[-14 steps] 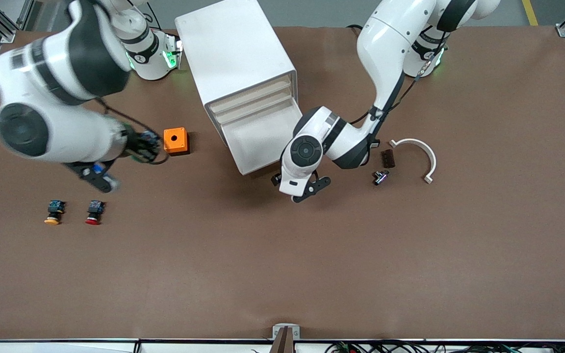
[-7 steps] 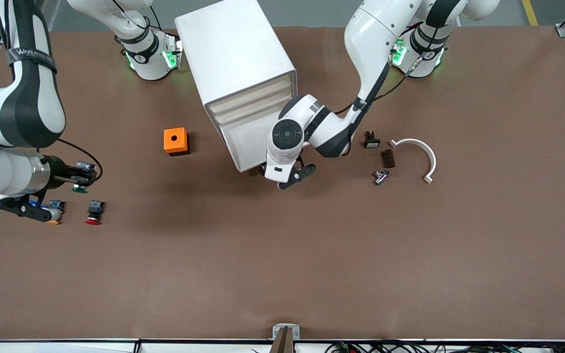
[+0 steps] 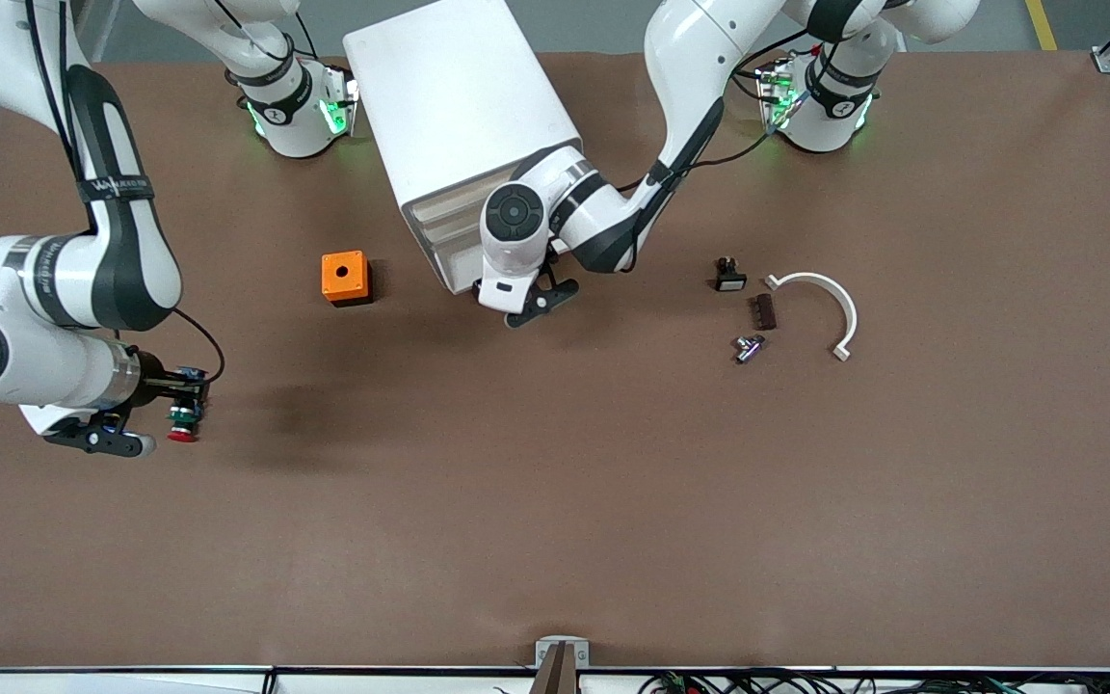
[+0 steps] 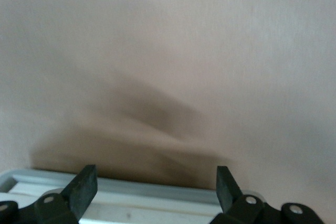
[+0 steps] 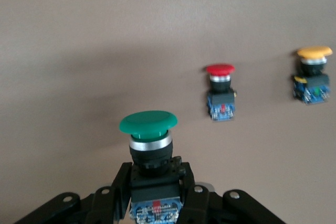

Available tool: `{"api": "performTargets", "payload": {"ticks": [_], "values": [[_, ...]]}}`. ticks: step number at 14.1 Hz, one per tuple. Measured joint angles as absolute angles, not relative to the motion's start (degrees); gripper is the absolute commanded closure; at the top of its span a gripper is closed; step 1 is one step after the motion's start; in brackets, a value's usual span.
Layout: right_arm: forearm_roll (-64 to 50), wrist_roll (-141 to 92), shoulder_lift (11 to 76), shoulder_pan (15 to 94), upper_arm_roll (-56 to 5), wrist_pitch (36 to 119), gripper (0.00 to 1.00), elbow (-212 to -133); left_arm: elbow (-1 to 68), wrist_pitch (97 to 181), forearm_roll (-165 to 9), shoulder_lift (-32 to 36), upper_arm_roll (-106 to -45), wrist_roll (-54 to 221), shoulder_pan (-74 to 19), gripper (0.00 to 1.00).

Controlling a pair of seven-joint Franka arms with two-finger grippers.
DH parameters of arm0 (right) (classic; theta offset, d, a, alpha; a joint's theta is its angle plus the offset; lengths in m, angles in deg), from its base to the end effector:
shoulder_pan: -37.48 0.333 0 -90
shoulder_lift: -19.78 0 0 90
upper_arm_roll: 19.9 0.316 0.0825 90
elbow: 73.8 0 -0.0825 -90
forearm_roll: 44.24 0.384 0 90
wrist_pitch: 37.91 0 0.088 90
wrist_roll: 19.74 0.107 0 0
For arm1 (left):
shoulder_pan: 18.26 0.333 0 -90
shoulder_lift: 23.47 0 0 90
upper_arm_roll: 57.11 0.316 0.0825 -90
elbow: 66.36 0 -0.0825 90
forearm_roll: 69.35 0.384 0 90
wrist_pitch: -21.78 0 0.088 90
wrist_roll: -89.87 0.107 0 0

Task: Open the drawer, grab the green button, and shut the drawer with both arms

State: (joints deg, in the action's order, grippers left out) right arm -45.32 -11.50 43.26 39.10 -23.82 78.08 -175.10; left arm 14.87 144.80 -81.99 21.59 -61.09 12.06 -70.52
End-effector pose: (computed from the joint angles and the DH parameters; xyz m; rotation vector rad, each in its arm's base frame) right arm 0.6342 -0.0233 0.3201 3.0700 -0.2629 -0.2317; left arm 0.4021 -0.6008 0.2275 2.9778 0.7945 -0.3635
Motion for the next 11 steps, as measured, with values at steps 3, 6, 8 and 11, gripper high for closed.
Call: {"api": "performTargets", "payload": {"ticks": [3,6,8,11], "values": [[-45.34,-12.87,45.03,38.47,-23.78,88.20,0.88,-180.34,15.06,144.80,-83.33,21.61,-62.83,12.11,-70.47,0.00],[-45.34,-13.05,46.69,38.56,-23.16,92.27,0.88,-182.61,15.08,144.80,-87.40,21.62,-63.29,13.07,-70.47,0.00],[-45.34,-13.06,47.80,38.77,-22.84,94.13,0.88,-182.88,15.09,144.80,-90.59,21.62,-63.29,15.08,-70.41,0.00],[-45.34,-13.09,49.69,38.81,-22.72,96.05,0.87,-182.96,15.27,144.80,-93.76,21.72,-63.14,17.14,-70.08,0.00]]}}
